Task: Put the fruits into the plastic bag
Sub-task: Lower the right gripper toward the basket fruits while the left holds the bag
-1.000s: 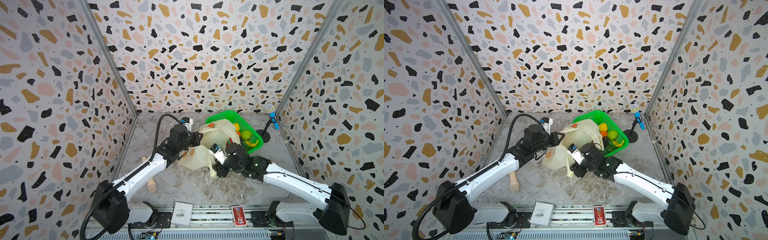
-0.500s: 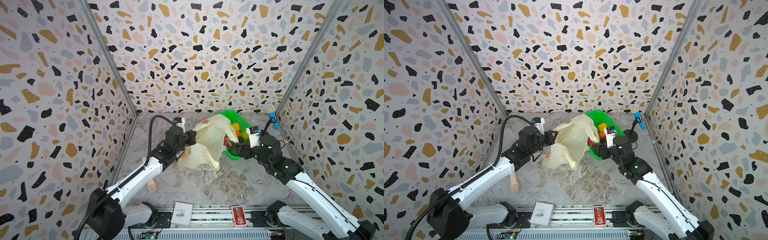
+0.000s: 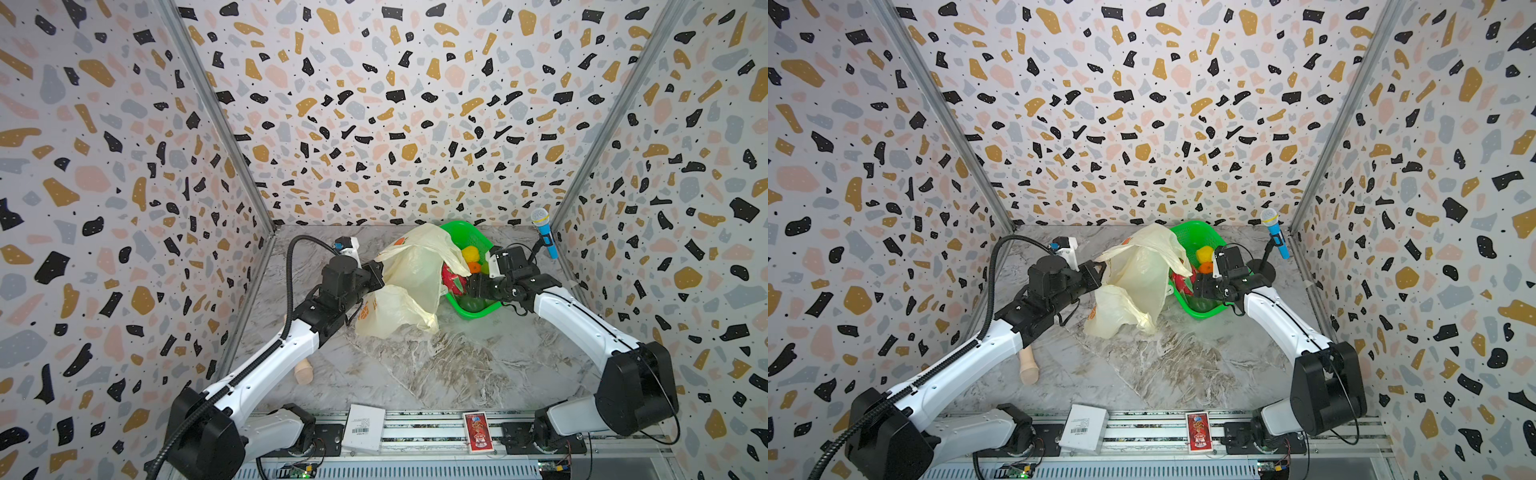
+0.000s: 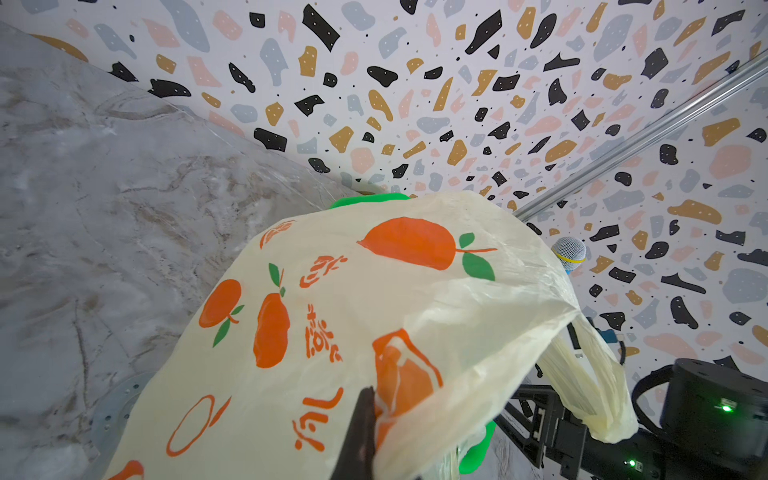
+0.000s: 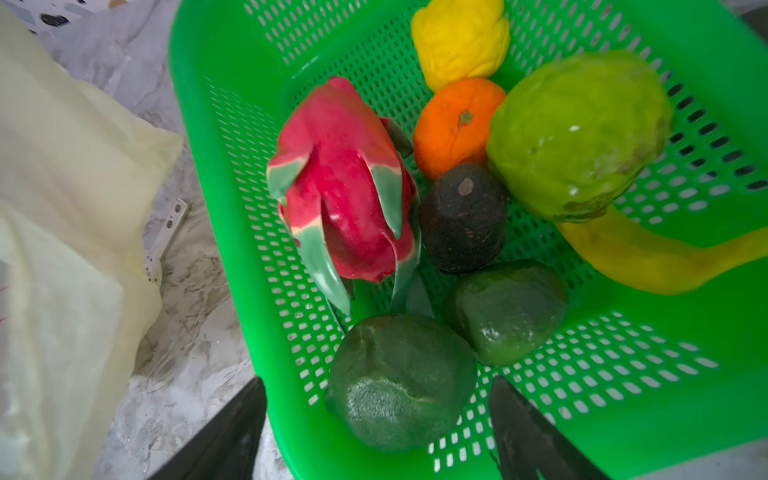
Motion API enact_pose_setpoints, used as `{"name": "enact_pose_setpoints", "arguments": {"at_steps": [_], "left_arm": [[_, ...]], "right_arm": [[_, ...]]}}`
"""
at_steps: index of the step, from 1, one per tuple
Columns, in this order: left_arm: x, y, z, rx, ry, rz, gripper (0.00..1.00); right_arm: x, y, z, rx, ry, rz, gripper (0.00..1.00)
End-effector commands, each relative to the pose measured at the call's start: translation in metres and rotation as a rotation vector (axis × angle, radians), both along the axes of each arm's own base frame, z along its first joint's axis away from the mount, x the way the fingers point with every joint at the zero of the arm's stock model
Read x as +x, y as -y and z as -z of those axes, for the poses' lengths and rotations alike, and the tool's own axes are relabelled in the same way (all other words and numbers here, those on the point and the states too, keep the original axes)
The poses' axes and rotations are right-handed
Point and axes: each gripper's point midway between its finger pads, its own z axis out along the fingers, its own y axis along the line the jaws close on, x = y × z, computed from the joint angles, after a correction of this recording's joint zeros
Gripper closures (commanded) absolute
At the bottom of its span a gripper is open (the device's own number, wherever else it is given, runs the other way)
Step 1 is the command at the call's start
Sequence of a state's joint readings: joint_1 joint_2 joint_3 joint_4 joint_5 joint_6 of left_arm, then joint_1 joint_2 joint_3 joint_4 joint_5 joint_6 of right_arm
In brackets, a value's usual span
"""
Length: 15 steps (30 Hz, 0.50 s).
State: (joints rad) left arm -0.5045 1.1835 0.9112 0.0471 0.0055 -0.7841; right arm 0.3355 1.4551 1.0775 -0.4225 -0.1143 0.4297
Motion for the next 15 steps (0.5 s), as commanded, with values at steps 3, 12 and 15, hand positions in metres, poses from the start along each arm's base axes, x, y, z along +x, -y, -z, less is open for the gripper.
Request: {"name": "enact_pose_setpoints", "arguments": {"at_steps": [3, 12, 15], "left_arm": [[0.003, -0.005, -0.012, -0.029, 0.044, -0.019, 1.00], [0.005, -0.005, -0.009, -0.025, 0.046, -0.016, 1.00], [0.005, -0.005, -0.009, -0.027, 0.047, -0.011, 1.00]], "right_arm": [[-0.001, -0.002, 0.012, -0.029, -0.077, -0.020, 0.12], [-0.011, -0.005, 0.049, -0.117, -0.172, -0.069, 0.15], [-0.014, -0.009, 0.062, -0.145, -0.199, -0.085, 0.18]]}}
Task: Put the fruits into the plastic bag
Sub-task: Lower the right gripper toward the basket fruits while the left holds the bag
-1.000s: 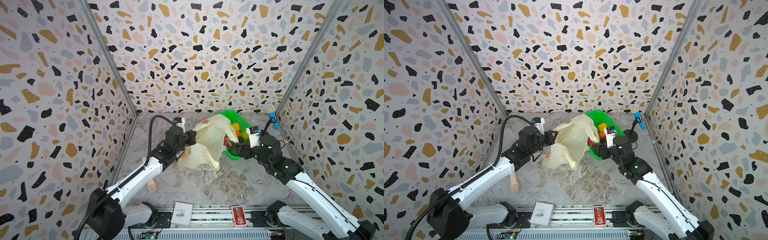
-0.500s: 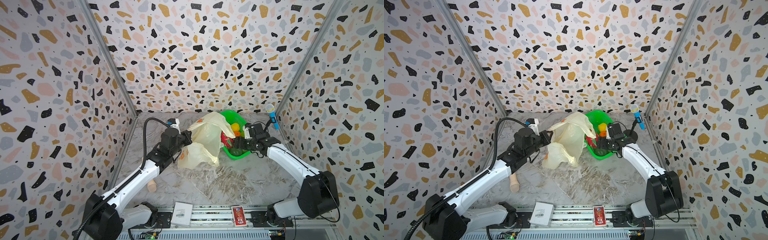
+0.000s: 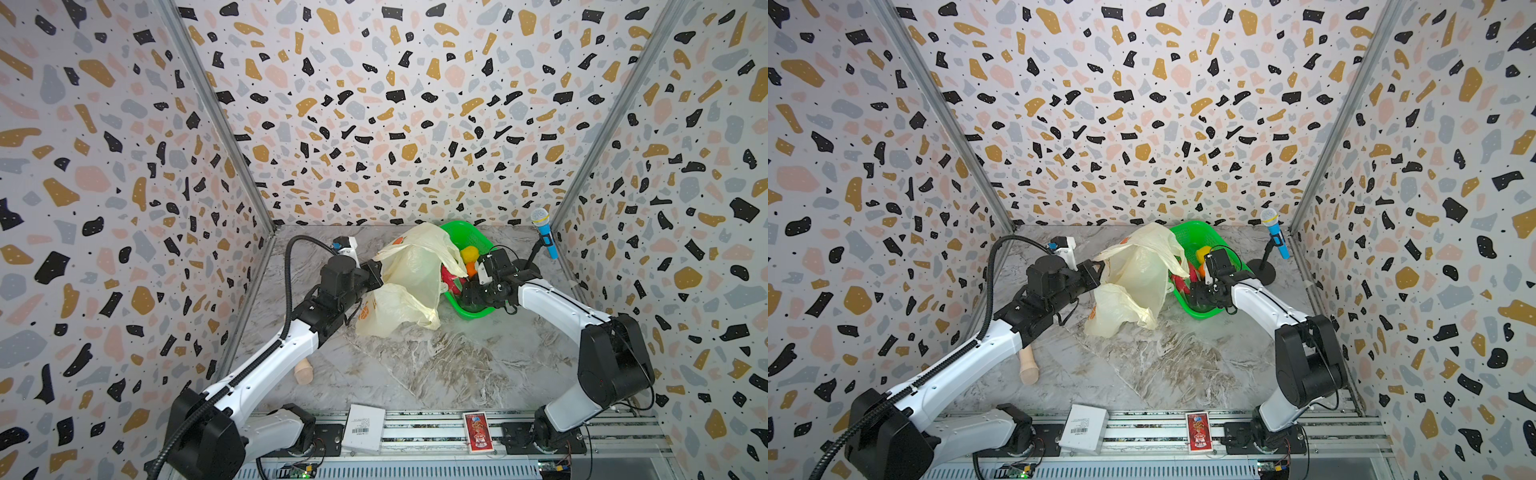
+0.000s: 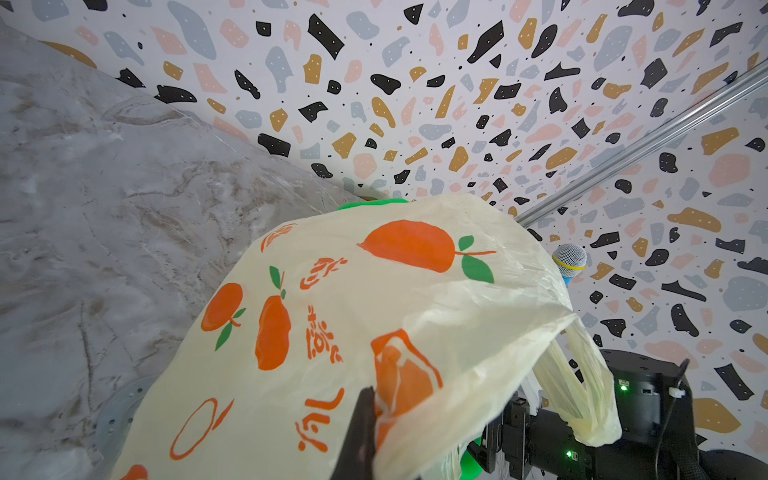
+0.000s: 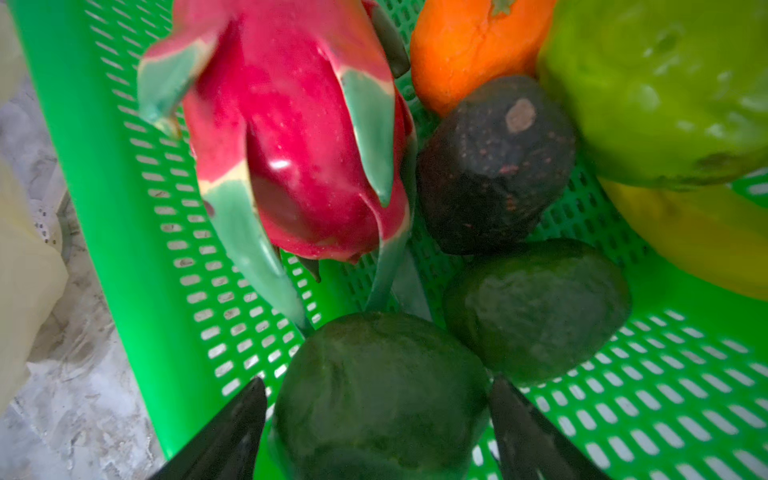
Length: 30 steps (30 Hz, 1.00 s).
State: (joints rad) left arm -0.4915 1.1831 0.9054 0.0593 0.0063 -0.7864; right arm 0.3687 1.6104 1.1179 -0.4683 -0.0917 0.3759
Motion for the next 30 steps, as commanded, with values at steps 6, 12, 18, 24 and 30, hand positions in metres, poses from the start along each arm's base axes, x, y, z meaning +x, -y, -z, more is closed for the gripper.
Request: {"name": "enact_pose_setpoints", "arguments": {"at_steps": [6, 12, 18, 24, 30], "left_arm": [[0.003, -0.001, -0.009, -0.021, 0.043, -0.001, 1.00], [0.004, -0.001, -0.009, -0.021, 0.040, -0.004, 1.00], [0.003, 0.000, -0.003, -0.023, 0.025, 0.003, 1.00], [0.002, 0.002, -0.003, -0.039, 0.021, 0.010, 1.00], [0.002, 0.003, -0.002, -0.034, 0.021, 0.014, 1.00]], "right_arm": [[-0.009, -0.009, 0.018, -0.032, -0.078, -0.023, 0.33], [0.000, -0.008, -0.020, 0.026, 0.025, 0.004, 0.58], [0.004, -0.006, -0.056, 0.072, 0.111, 0.021, 0.60], [0.030, 0.012, -0.068, 0.095, 0.143, 0.128, 0.32], [0.061, 0.059, -0.073, 0.024, 0.192, 0.298, 0.19]]}}
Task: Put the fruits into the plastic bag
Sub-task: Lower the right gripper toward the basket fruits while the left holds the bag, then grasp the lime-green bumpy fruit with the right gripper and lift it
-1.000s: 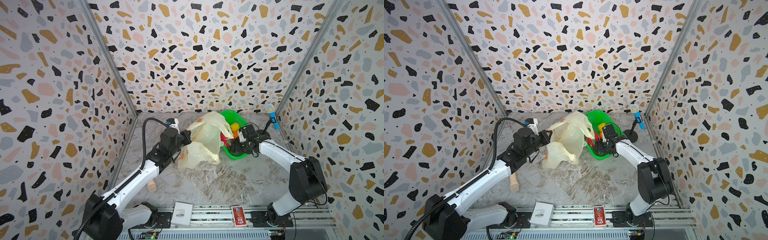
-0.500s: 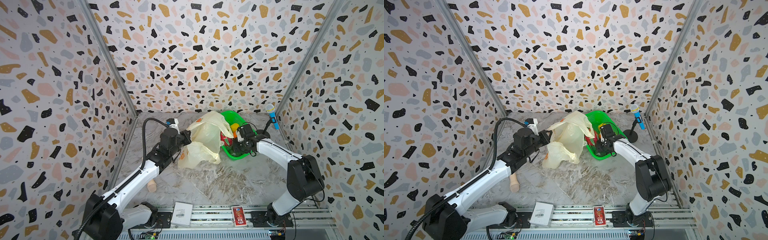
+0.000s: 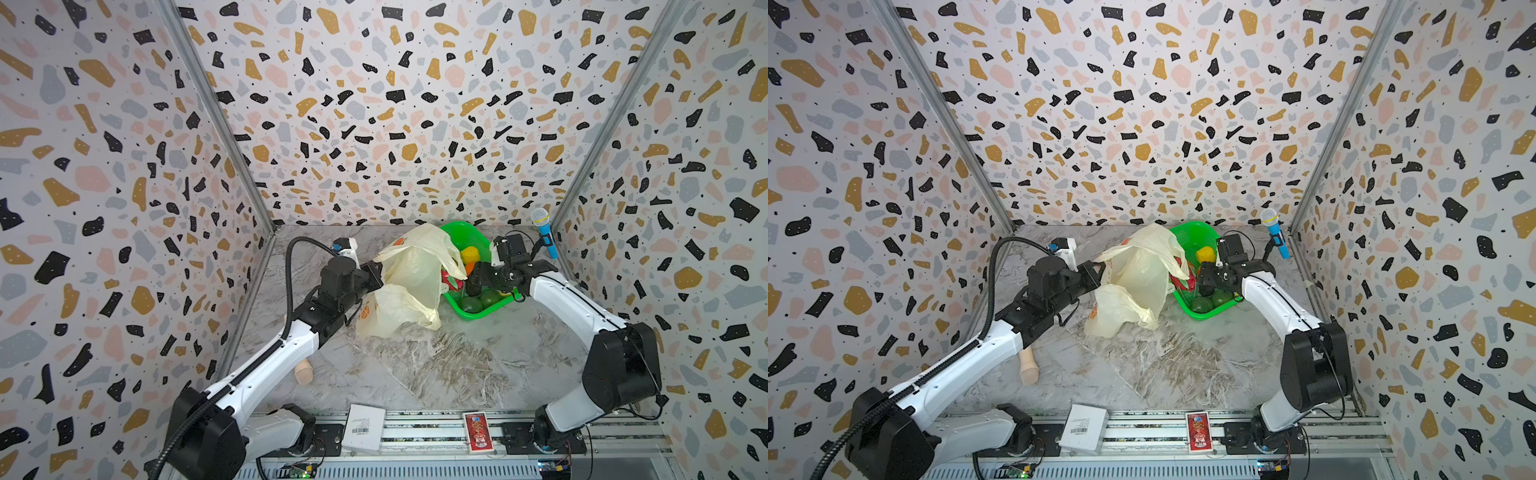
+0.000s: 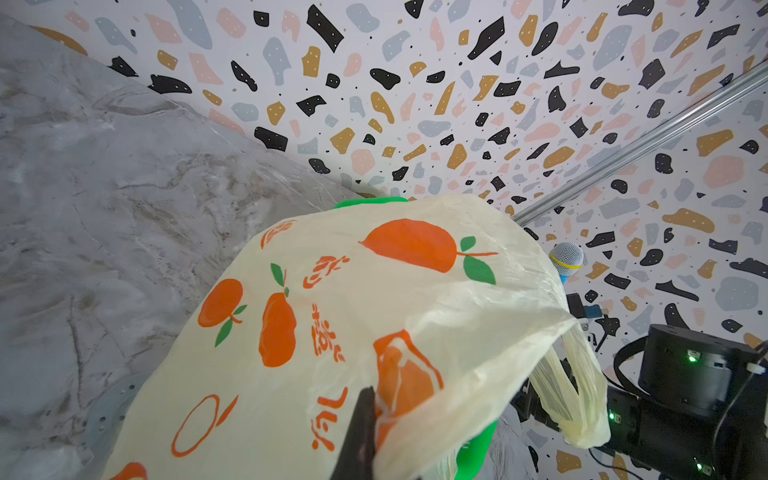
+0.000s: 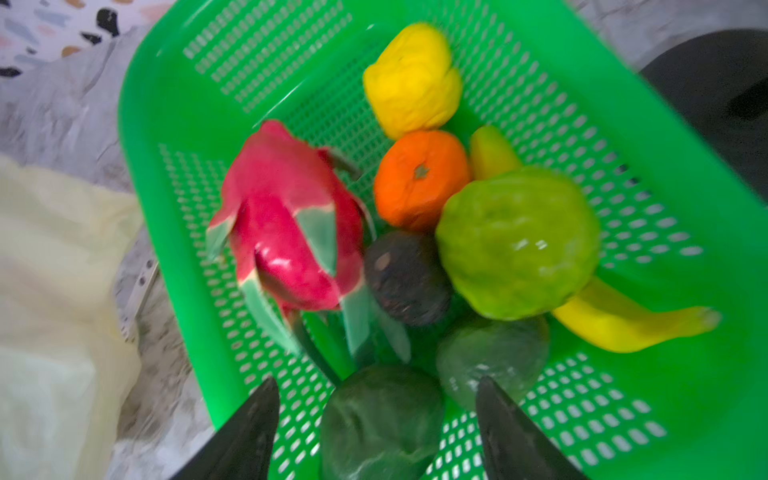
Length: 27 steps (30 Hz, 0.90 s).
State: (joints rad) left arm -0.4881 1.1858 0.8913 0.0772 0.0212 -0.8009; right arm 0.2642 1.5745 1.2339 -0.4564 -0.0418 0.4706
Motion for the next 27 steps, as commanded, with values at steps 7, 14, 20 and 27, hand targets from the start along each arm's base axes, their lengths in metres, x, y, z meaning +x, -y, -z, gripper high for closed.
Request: {"name": "enact_pose_setpoints", "arguments": {"at_steps": [7, 14, 20, 27], "left_arm": [[0.002, 0.002, -0.004, -0.012, 0.035, 0.012, 1.00], [0.002, 0.001, -0.005, 0.002, 0.044, 0.014, 1.00], [0.001, 0.002, -0.006, 0.002, 0.048, 0.022, 1.00], [0.003, 0.003, -0.008, 0.004, 0.048, 0.024, 1.00]], "right_arm": [[0.030, 0.040, 0.015, 0.077, -0.054, 0.216, 0.01], [0.042, 0.036, 0.030, 0.302, -0.121, 0.315, 0.01], [0.051, 0.035, 0.053, 0.413, -0.183, 0.363, 0.07], [0.052, 0.028, 0.057, 0.460, -0.182, 0.348, 0.33]]}}
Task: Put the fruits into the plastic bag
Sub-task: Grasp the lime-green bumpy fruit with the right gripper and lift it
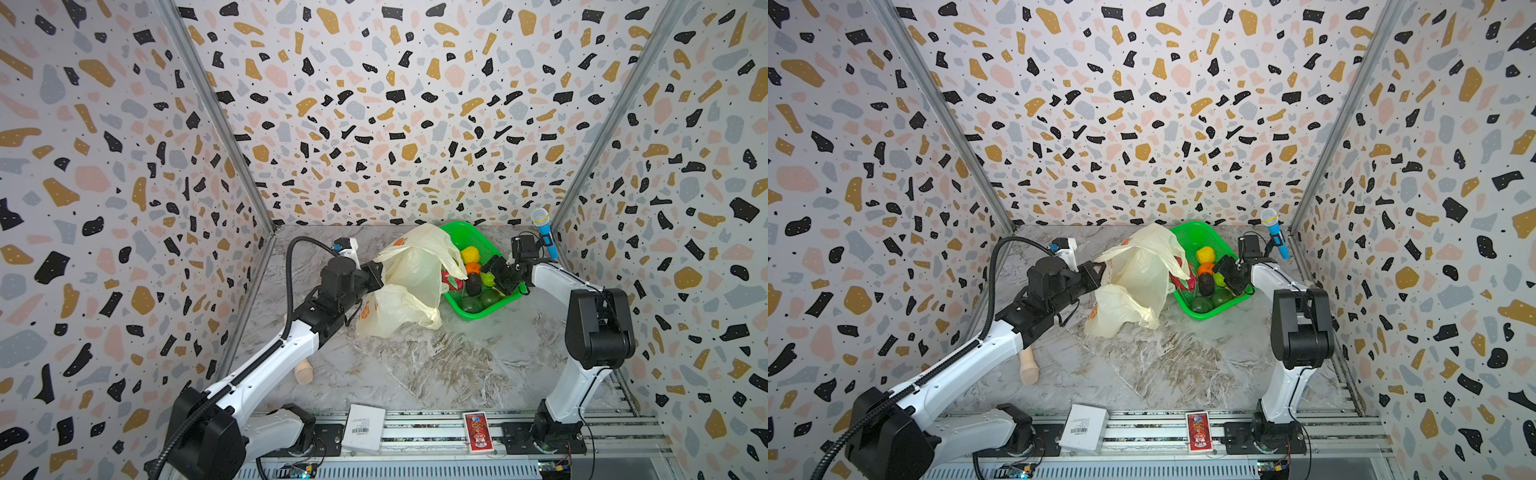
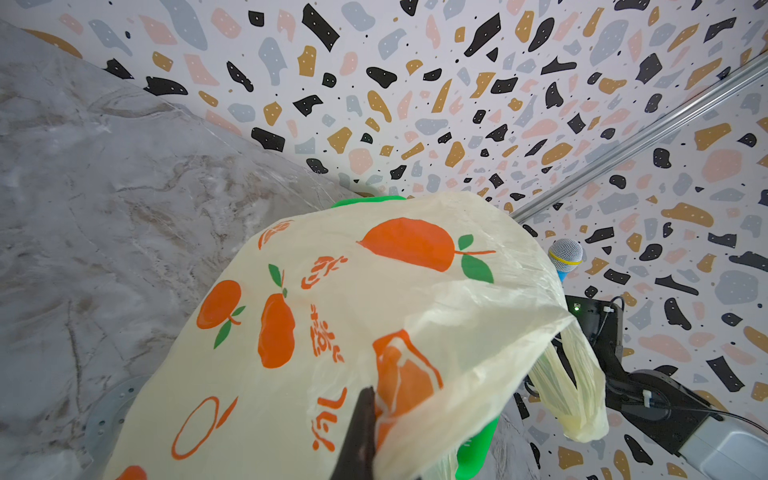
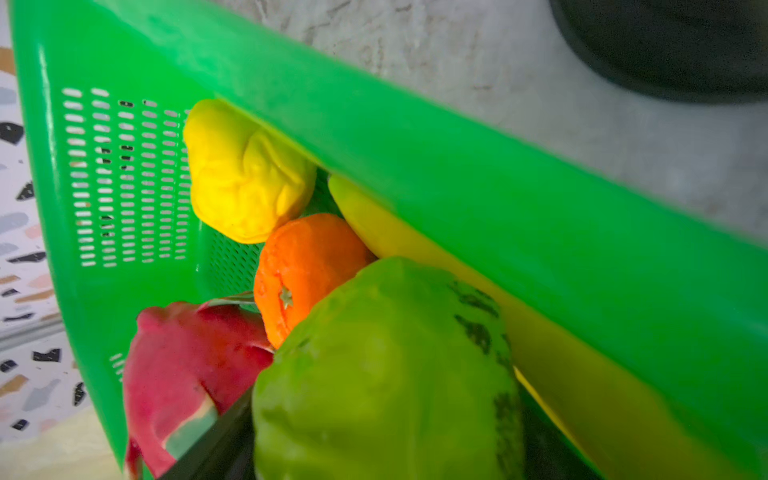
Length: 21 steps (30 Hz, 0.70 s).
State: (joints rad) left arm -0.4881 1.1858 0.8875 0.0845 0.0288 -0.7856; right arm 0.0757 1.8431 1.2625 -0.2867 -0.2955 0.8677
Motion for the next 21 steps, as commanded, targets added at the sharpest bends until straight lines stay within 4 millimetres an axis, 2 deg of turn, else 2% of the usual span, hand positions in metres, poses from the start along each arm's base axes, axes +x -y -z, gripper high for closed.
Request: {"name": "enact_pose_setpoints", "arguments": {"at_steps": [1, 4, 6, 9, 12, 15, 17, 19, 21], "left_arm": [[0.004, 0.002, -0.008, -0.003, 0.038, 0.011, 1.00], [0.004, 0.002, -0.008, -0.001, 0.039, 0.011, 1.00], [0.005, 0.003, -0.008, -0.001, 0.039, 0.012, 1.00], [0.005, 0.003, -0.008, 0.005, 0.036, 0.014, 1.00], [0.005, 0.002, -0.007, 0.010, 0.035, 0.013, 1.00], [0.005, 0.003, -0.008, 0.011, 0.036, 0.020, 1.00], [0.004, 0.005, -0.008, 0.003, 0.032, 0.027, 1.00], [0.004, 0.007, -0.011, -0.012, 0.034, 0.033, 1.00], [0.004, 0.008, -0.014, -0.030, 0.035, 0.037, 1.00]], "right_arm": [[0.000, -0.005, -0.018, 0.049, 0.047, 0.003, 0.41], [-0.002, -0.004, -0.033, 0.044, 0.098, -0.012, 0.62], [-0.005, -0.004, -0.047, 0.032, 0.138, -0.034, 0.67], [-0.015, -0.013, -0.081, 0.005, 0.223, -0.109, 0.69], [-0.028, -0.024, -0.143, -0.049, 0.412, -0.187, 0.71], [-0.049, -0.047, -0.218, -0.167, 0.634, -0.299, 0.72], [-0.071, -0.076, -0.263, -0.238, 0.774, -0.410, 0.72], [-0.095, -0.107, -0.294, -0.251, 0.884, -0.510, 0.71], [-0.117, -0.135, -0.312, -0.215, 0.956, -0.594, 0.71]]}}
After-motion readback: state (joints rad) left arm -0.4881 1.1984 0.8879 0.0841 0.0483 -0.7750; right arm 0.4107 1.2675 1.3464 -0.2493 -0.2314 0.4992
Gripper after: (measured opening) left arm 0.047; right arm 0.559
